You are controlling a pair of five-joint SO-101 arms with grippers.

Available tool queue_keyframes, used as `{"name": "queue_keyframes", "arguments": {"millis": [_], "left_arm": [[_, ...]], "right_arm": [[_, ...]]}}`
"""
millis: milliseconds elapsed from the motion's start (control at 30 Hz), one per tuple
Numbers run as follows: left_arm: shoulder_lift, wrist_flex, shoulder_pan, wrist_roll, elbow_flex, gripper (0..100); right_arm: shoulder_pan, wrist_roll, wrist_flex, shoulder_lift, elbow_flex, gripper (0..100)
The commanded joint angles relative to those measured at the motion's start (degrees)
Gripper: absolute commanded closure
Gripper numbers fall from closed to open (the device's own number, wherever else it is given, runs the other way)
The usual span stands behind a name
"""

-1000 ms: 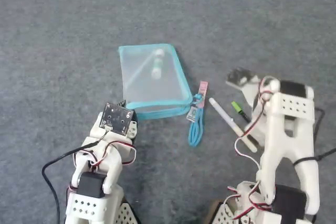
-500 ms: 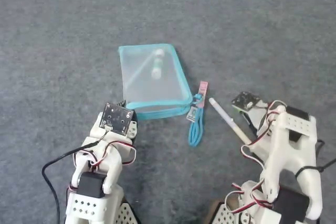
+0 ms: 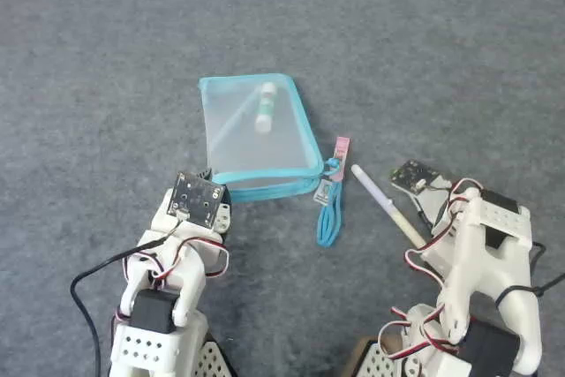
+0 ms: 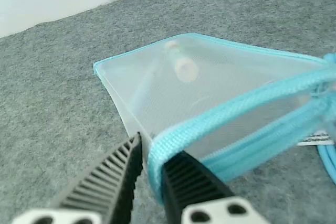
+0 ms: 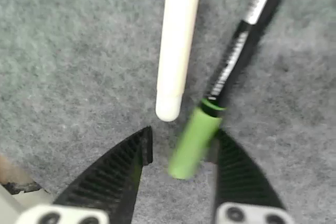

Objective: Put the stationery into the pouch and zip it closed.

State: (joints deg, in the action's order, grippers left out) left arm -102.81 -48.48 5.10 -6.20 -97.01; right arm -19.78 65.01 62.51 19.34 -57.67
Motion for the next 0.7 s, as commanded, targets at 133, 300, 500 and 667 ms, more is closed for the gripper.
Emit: {"name": "queue_keyframes", "arguments": {"millis": [133,300,500,667], "left_arm": [[-0.44,-0.26,-0.53,0.35,0.4,99],[-0.44,-0.26,-0.53,0.35,0.4,99],[-0.44,-0.18,-0.44,0.35,0.4,99],[-0.44,-0.26,-0.44,0.35,0.4,99]], "right_arm": [[-0.57,-0.88,0.57,2.24,1.58,98.3],[-0.48,-8.26,5.23,2.24,9.32,98.7],[-0.4,-15.03,10.86,2.24,18.2,98.7],[0.84,-20.22,10.07,2.24,19.25,98.3]]}}
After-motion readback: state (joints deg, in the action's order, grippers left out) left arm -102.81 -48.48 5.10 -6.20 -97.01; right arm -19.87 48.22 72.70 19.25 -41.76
